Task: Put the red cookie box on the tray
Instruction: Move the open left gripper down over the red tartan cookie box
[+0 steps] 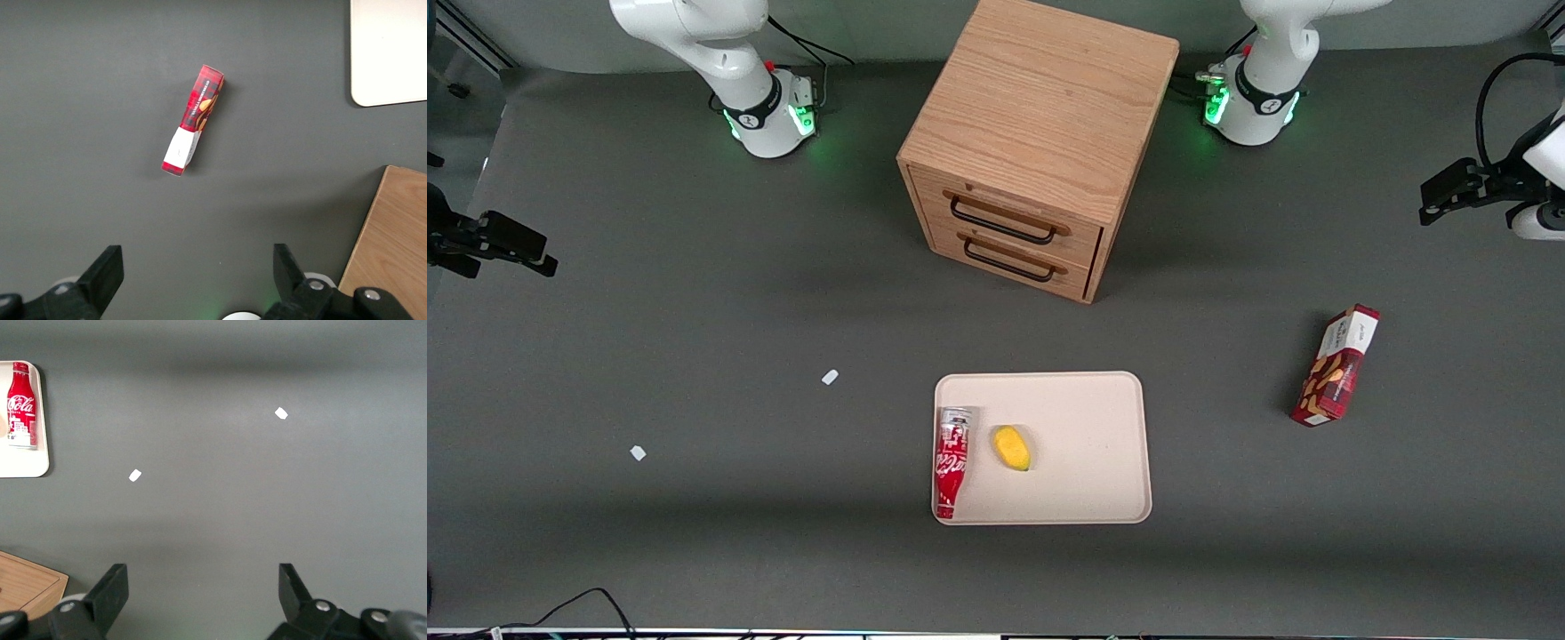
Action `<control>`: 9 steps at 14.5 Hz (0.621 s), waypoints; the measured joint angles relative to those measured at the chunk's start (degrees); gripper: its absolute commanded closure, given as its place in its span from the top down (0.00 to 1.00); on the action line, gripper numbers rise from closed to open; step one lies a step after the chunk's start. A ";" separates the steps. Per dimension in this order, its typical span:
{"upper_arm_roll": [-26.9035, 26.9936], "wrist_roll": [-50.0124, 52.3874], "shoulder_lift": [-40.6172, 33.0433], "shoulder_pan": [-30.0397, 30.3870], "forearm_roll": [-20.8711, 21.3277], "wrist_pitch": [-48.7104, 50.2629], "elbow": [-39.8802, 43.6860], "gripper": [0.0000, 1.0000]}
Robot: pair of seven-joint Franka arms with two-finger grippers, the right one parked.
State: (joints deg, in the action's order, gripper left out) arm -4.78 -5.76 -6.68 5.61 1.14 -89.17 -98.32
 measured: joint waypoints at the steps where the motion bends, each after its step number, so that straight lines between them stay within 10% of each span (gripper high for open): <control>1: 0.00 0.00 0.00 0.01 -0.11 -0.06 0.00 1.00; 9: 0.01 -3.09 6.37 0.19 -0.14 -5.60 -0.24 1.00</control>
State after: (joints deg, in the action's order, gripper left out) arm -4.77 -8.85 -0.31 5.80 1.00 -94.76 -98.56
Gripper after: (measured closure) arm 0.000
